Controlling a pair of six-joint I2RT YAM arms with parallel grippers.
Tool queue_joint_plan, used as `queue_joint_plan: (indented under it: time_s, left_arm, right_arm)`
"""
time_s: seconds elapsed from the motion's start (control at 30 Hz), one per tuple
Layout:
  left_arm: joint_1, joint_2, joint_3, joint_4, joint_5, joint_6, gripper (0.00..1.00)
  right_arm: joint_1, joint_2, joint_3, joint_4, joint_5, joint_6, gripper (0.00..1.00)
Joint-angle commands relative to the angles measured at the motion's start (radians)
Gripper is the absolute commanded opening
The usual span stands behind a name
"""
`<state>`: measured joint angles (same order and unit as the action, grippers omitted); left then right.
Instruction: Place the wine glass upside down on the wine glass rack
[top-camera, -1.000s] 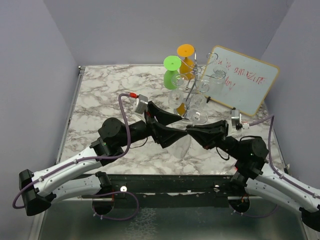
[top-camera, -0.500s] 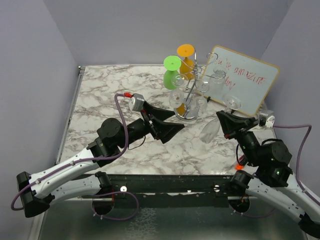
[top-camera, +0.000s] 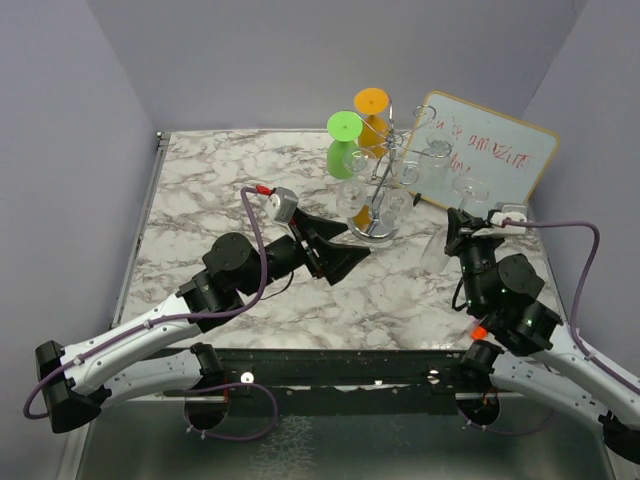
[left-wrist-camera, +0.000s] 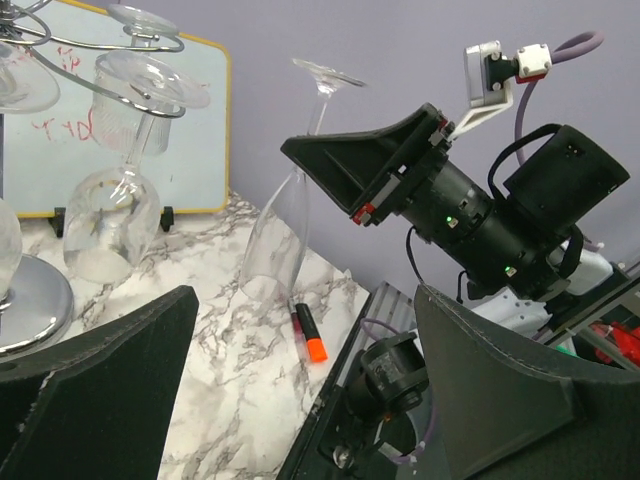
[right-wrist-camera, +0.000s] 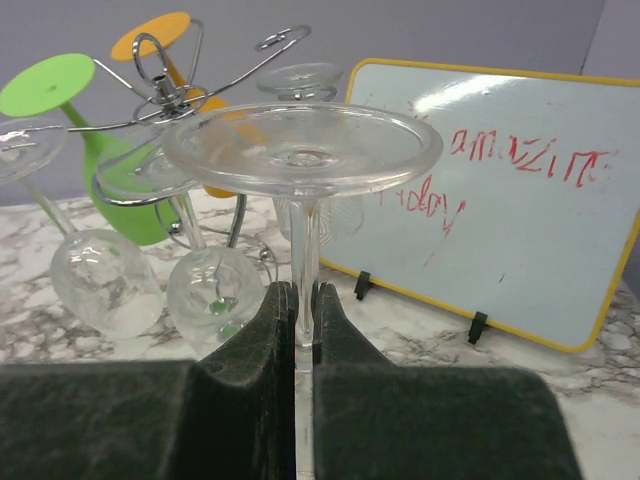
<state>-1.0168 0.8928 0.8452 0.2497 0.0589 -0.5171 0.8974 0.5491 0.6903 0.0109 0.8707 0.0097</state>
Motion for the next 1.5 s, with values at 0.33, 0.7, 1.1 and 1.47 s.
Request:
queue_joint_plan:
  time_s: [0.33, 0.7, 1.1, 1.47]
  left_arm:
    - [-0.006, 0.005, 0.003, 0.004, -0.019, -0.006, 0.9]
    - [-0.005, 0.025, 0.087, -0.126, -0.123, 0.049, 0.9]
    - [-0.005, 0.029, 0.208, -0.319, -0.214, 0.169, 0.91]
    - [-0.005, -0.014, 0.148, -0.303, -0.332, 0.242, 0.92]
  right_arm:
    - [-0.276, 0.221, 0.037, 0.181, -0.051, -0.057, 0.01]
    - [-0.628, 0.378, 0.135, 0.235, -0.408, -0.043, 0.01]
    - [-0.928, 0.776, 0.448, 0.279, -1.014, -0.08, 0.01]
    - [-0.956, 1.043, 0.639, 0.327, -1.329, -0.032, 0.01]
